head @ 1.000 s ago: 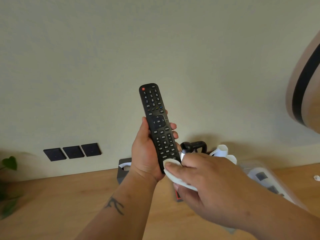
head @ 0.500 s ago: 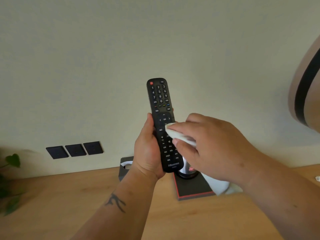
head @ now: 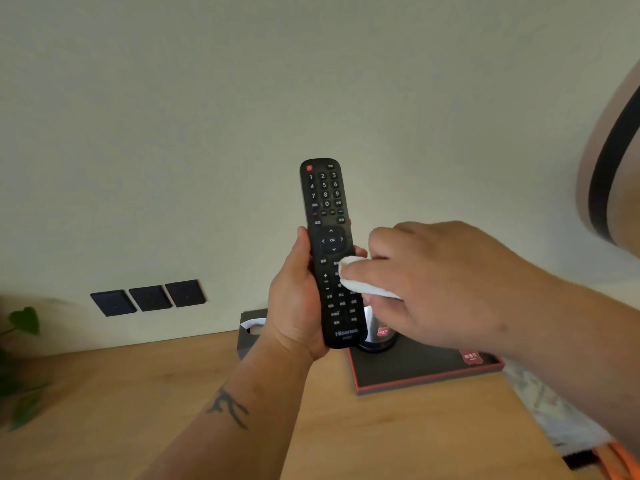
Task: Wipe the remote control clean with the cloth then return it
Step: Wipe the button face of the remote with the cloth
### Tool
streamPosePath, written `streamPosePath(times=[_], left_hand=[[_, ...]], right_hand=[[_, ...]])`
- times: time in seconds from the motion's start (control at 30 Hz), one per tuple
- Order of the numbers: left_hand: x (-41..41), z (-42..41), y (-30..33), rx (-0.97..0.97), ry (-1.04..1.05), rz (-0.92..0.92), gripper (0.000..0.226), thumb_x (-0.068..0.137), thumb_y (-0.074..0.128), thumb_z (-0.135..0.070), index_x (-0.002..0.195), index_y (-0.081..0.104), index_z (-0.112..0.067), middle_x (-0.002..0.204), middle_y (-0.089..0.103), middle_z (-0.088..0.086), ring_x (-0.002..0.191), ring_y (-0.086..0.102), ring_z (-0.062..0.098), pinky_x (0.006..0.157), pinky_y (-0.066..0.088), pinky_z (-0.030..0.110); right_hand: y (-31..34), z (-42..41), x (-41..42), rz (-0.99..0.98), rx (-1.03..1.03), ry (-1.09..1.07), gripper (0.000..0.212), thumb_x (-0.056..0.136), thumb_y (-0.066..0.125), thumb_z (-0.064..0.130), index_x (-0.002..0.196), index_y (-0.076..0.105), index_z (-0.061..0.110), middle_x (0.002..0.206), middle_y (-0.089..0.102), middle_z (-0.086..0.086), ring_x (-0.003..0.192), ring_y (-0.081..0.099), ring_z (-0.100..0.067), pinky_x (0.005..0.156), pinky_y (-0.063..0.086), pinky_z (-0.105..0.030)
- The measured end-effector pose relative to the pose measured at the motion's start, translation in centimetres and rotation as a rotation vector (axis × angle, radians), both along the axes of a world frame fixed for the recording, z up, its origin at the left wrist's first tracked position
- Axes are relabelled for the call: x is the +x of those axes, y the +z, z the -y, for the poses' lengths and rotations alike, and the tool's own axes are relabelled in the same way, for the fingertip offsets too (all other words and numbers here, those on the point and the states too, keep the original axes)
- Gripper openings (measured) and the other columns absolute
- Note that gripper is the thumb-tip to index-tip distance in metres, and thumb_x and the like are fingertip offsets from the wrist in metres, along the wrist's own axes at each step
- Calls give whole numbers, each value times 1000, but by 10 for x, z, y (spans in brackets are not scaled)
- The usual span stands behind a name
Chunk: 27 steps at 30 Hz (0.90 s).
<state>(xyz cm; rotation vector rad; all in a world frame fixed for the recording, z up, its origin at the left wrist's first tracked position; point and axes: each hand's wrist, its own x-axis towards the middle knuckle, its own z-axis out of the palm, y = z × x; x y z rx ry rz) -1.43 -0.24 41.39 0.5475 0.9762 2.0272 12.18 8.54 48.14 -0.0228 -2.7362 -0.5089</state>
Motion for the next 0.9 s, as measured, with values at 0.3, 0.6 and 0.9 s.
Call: streamPosePath(times=[0.3, 0.6, 0.9], left_hand=[[3, -1, 0, -46, -12, 28, 60, 102, 32, -58, 116, 72, -16, 87, 75, 6, 78, 72, 23, 72, 60, 35], [8, -2, -1, -53, -34, 19, 68, 100, 31, -62, 88, 82, -20, 88, 76, 10, 82, 74, 27, 76, 59, 38], [6, 0, -2, 14, 33, 5, 62, 102, 31, -60, 113, 74, -16, 86, 68, 10, 77, 64, 28, 72, 50, 40]], right_hand=[[4, -4, 7, 165, -41, 99, 28, 83, 44, 40, 99, 66, 34, 77, 50, 6, 64, 52, -21, 48, 39, -31], [-8, 1, -4, -22, -486, 32, 28, 89, 41, 49, 106, 61, 37, 86, 51, 13, 72, 52, -9, 63, 43, -30], [-9, -7, 9, -78, -515, -21, 35, 87, 42, 53, 114, 62, 43, 85, 52, 14, 68, 52, -8, 60, 43, -27]])
